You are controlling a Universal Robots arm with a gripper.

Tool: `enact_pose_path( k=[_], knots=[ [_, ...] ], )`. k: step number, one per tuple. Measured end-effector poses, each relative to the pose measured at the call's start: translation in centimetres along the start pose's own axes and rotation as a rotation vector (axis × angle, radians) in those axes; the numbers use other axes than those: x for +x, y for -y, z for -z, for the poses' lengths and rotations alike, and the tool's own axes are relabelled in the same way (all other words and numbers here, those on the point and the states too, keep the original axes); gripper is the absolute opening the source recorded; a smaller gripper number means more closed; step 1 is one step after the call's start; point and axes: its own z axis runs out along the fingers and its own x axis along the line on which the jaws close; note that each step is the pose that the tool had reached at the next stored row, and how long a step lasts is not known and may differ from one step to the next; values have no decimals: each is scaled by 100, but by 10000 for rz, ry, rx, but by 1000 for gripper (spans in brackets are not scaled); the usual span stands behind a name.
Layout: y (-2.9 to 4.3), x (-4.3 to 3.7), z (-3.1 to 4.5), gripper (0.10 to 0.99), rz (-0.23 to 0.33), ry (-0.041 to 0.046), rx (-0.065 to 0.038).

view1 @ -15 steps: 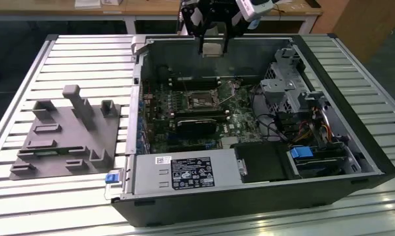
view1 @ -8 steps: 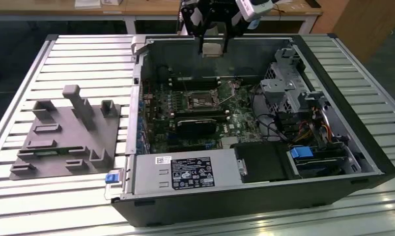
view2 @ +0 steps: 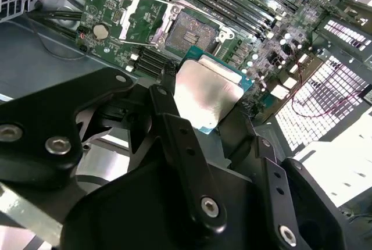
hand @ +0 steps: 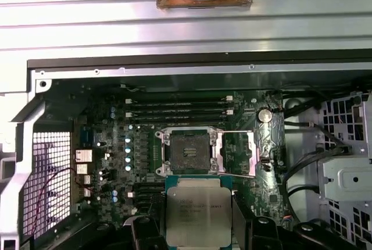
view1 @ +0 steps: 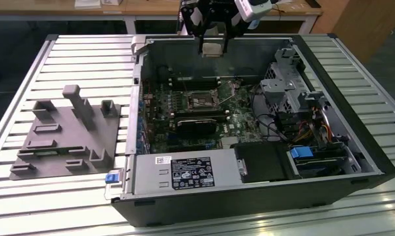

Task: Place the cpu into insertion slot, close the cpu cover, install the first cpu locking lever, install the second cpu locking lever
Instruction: 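Place the cpu into insertion slot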

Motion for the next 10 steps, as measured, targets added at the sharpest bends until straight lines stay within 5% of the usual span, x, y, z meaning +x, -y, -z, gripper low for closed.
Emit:
enact_pose_path(
  k=[10],
  knots=[
    [0, 3, -1, 541, -390, 35, -7]
  ],
)
